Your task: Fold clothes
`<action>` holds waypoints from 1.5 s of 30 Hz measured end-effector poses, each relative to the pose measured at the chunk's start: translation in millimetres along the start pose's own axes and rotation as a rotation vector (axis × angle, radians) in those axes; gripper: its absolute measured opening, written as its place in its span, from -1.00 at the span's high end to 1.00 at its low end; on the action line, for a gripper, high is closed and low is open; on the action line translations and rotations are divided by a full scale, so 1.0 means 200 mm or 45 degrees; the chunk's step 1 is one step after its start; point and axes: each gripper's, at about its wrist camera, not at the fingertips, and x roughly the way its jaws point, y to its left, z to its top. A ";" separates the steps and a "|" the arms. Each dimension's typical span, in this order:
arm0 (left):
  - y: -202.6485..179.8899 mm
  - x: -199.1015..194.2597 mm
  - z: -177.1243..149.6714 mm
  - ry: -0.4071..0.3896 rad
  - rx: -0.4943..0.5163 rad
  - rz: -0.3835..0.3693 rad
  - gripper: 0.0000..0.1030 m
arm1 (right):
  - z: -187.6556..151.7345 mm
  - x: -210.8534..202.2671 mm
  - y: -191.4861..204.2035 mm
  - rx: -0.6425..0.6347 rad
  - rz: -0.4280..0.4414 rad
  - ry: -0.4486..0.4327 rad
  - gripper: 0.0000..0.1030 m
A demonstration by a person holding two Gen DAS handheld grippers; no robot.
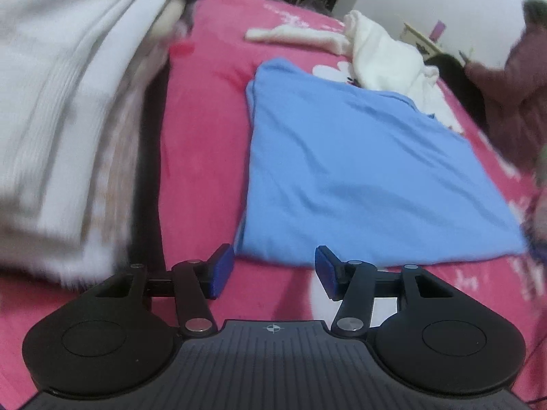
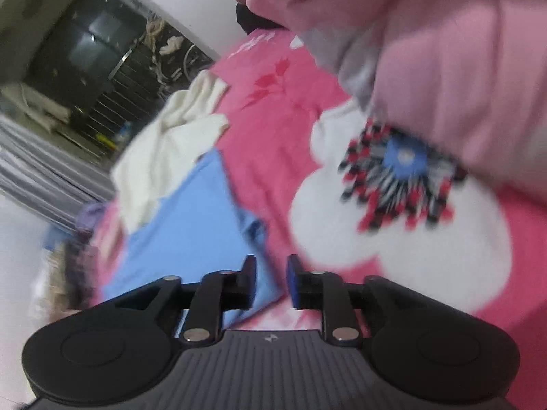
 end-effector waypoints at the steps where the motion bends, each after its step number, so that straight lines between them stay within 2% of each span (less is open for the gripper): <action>1: 0.02 0.01 -0.01 0.003 -0.044 -0.014 -0.04 | -0.02 0.00 -0.01 0.048 0.043 0.028 0.31; 4: 0.06 0.03 0.00 -0.006 -0.181 -0.078 -0.19 | -0.09 0.05 -0.04 0.201 0.150 0.118 0.21; 6: 0.10 0.04 0.02 -0.028 -0.293 -0.114 -0.21 | -0.12 0.10 -0.08 0.289 0.130 0.151 0.13; 8: 0.13 0.06 0.03 -0.043 -0.402 -0.156 -0.21 | -0.14 0.14 -0.13 0.374 0.111 0.163 0.13; 10: 0.15 0.07 0.03 -0.070 -0.477 -0.175 -0.13 | -0.14 0.15 -0.17 0.448 0.147 0.119 0.14; 12: 0.15 0.08 0.03 -0.081 -0.503 -0.187 0.18 | -0.13 0.15 -0.17 0.455 0.161 0.052 0.14; 13: 0.15 0.09 0.03 -0.081 -0.509 -0.194 0.23 | -0.12 0.15 -0.17 0.450 0.153 0.025 0.15; 17: 0.12 0.13 0.02 -0.070 -0.470 -0.163 0.67 | -0.08 0.23 -0.18 0.499 0.134 0.031 0.29; 21: 0.11 0.13 0.01 -0.080 -0.446 -0.152 0.86 | -0.07 0.29 -0.15 0.482 0.136 0.041 0.30; 23: 0.11 0.13 0.01 -0.089 -0.437 -0.148 0.90 | -0.07 0.30 -0.14 0.473 0.117 0.033 0.49; 24: 0.11 0.12 0.01 -0.093 -0.433 -0.147 0.91 | -0.06 0.30 -0.14 0.467 0.097 0.021 0.73; 26: 0.11 0.10 0.01 -0.106 -0.436 -0.159 0.92 | -0.06 0.29 -0.13 0.447 0.089 -0.023 0.87; 30: 0.12 0.04 0.00 -0.090 -0.417 -0.187 0.93 | -0.04 0.18 -0.09 0.393 0.094 -0.142 0.90; 37: 0.04 -0.15 -0.06 -0.025 -0.278 -0.250 0.93 | -0.10 -0.04 -0.12 0.405 0.064 -0.214 0.90; 42: 0.00 -0.29 -0.20 0.098 -0.157 -0.287 0.93 | -0.22 -0.31 -0.18 0.414 0.022 -0.258 0.90; 45: 0.00 -0.33 -0.31 0.217 -0.107 -0.300 0.93 | -0.34 -0.47 -0.21 0.402 -0.034 -0.260 0.90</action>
